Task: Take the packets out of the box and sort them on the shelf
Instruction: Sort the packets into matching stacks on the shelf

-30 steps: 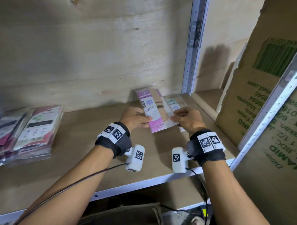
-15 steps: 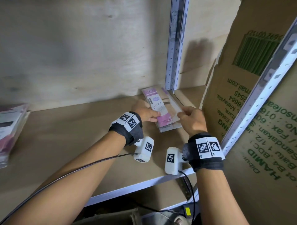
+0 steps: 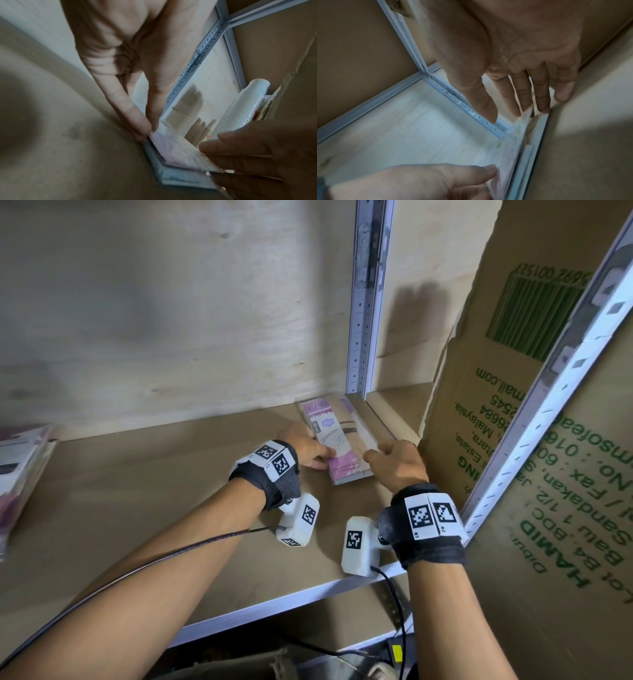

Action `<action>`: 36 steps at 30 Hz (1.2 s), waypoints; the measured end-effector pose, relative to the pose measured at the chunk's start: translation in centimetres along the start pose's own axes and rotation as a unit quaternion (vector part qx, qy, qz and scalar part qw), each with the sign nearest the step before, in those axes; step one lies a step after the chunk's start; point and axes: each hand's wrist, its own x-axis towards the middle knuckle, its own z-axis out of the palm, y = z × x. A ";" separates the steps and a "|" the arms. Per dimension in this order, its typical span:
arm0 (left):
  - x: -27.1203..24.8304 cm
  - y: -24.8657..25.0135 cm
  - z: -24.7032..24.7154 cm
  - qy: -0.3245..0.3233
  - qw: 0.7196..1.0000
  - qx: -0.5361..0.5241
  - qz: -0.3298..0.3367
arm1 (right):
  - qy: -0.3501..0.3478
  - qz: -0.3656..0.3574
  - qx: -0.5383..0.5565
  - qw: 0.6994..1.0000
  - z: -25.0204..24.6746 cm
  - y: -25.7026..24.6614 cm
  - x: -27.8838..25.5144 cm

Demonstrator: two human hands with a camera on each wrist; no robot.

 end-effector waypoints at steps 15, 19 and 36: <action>-2.3 0.3 -4.4 0.037 0.997 0.055 -0.044 | 0.052 -0.021 0.017 0.998 -0.7 -1.0 -0.9; -5.4 -0.6 -10.0 0.071 0.996 0.051 -0.024 | 0.086 -0.098 -0.005 0.991 0.0 -1.7 -2.5; -21.8 -11.8 -29.3 0.321 0.944 -0.040 0.061 | -0.291 -0.299 0.053 0.907 16.4 -10.3 -15.0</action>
